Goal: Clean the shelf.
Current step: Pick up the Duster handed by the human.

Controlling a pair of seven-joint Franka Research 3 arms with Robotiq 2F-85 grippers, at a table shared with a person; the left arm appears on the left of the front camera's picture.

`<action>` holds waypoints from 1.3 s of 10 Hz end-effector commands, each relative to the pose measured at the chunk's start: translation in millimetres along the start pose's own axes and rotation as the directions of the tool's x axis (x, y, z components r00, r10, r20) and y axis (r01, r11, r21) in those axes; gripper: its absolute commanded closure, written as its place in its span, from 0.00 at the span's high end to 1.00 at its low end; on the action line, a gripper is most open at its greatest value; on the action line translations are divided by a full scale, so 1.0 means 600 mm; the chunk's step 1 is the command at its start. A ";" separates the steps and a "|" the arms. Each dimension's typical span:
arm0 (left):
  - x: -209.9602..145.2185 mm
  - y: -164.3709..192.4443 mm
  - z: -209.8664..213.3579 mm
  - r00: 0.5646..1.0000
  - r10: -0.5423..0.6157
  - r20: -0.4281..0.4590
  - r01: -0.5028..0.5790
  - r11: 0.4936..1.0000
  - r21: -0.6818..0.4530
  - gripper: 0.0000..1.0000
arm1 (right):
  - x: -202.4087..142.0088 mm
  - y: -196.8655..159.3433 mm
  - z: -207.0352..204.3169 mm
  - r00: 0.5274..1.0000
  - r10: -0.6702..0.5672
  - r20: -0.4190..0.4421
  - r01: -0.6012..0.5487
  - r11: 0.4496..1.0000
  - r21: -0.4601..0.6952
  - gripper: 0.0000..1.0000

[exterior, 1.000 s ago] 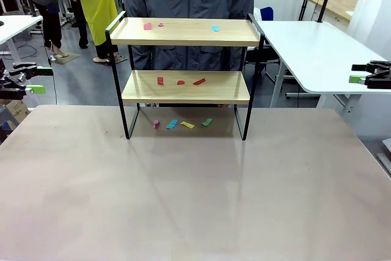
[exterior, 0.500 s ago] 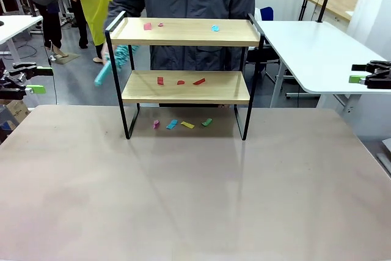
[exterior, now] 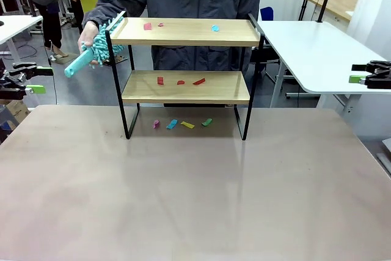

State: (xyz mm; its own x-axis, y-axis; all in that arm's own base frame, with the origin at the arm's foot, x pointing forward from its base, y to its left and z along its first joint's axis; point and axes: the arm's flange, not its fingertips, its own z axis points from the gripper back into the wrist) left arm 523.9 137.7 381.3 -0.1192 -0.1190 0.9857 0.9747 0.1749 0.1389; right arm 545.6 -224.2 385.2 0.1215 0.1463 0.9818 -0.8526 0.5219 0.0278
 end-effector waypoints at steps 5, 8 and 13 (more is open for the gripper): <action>0.004 -0.001 0.000 1.000 -0.003 -0.005 0.003 1.000 -0.006 1.00 | 0.003 0.000 0.000 1.000 0.003 0.002 -0.003 1.000 0.000 1.00; 0.004 -0.001 0.000 1.000 -0.003 -0.005 0.003 1.000 -0.006 1.00 | 0.003 0.000 0.000 1.000 0.003 0.002 -0.003 1.000 0.000 1.00; 0.205 -0.017 -0.058 0.963 0.254 -0.092 -0.217 0.929 0.300 1.00 | 0.003 0.000 0.000 1.000 0.003 0.002 -0.003 1.000 0.000 1.00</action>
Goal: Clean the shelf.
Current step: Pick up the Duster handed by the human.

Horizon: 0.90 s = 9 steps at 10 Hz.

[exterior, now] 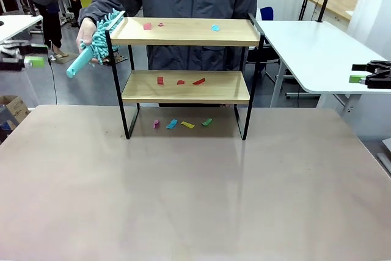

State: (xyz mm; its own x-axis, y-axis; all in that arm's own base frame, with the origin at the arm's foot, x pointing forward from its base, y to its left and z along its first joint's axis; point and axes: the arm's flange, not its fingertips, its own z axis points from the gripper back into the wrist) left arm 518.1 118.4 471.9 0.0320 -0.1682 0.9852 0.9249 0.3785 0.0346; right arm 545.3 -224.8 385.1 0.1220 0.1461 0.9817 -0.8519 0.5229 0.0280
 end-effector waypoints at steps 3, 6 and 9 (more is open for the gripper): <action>0.197 -0.117 -0.071 0.965 0.250 -0.083 -0.209 0.917 0.340 1.00 | 0.003 0.001 -0.002 1.000 0.004 0.002 -0.004 1.000 0.001 1.00; 0.244 -0.204 -0.139 0.933 0.316 -0.173 -0.161 0.795 0.585 1.00 | 0.003 0.001 -0.002 1.000 0.004 0.002 -0.004 1.000 0.001 1.00; 0.242 -0.222 -0.162 0.913 0.274 -0.301 -0.038 0.794 0.606 1.00 | 0.003 0.001 -0.002 1.000 0.004 0.002 -0.004 1.000 0.001 1.00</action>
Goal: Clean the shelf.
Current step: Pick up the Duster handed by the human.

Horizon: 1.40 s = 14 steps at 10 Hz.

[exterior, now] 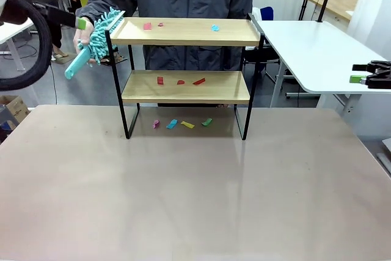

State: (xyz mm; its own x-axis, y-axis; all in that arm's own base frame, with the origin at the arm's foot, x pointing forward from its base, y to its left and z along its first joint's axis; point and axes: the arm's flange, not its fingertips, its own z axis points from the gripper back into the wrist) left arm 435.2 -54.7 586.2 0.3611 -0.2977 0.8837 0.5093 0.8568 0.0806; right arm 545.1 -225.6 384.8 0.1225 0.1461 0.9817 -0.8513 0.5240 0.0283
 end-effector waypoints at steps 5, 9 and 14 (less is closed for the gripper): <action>-0.004 0.005 -0.003 1.000 -0.025 -0.014 0.025 1.000 0.004 1.00 | 0.004 0.001 -0.003 1.000 0.004 0.002 -0.004 1.000 0.002 1.00; 0.071 -0.057 0.020 0.957 0.059 -0.285 -0.013 0.987 0.161 1.00 | 0.004 0.001 -0.003 1.000 0.004 0.002 -0.004 1.000 0.002 1.00; 0.072 -0.044 0.008 0.881 0.218 -0.420 -0.177 0.975 0.135 1.00 | 0.004 0.001 -0.003 1.000 0.004 0.002 -0.004 1.000 0.002 1.00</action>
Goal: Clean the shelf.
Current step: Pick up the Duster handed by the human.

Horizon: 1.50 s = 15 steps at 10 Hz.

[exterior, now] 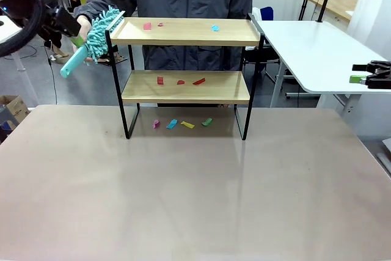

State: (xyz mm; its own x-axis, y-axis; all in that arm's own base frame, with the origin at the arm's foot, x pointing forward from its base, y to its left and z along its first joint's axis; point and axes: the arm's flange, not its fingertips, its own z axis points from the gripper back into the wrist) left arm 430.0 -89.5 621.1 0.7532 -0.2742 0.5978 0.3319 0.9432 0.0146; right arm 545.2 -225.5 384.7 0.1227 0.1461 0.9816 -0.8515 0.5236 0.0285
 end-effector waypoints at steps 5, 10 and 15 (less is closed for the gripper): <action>-0.025 0.021 -0.068 0.992 0.124 0.004 -0.124 0.990 0.066 1.00 | 0.004 0.001 -0.002 1.000 0.004 0.002 -0.004 1.000 0.002 1.00; -0.040 0.024 -0.109 0.992 0.127 -0.025 -0.125 0.988 0.092 1.00 | 0.004 0.001 -0.002 1.000 0.004 0.002 -0.004 1.000 0.002 1.00; -0.042 0.023 -0.123 0.989 0.131 -0.066 -0.122 0.985 0.122 0.00 | 0.004 0.001 -0.002 1.000 0.004 0.002 -0.004 1.000 0.002 1.00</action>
State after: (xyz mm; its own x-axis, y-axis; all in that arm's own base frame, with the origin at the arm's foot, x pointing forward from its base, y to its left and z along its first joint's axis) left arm 456.8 -78.6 547.5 0.8180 -0.1823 0.5455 0.1915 0.9807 0.0406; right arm 545.2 -225.6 384.7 0.1227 0.1461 0.9816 -0.8514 0.5237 0.0285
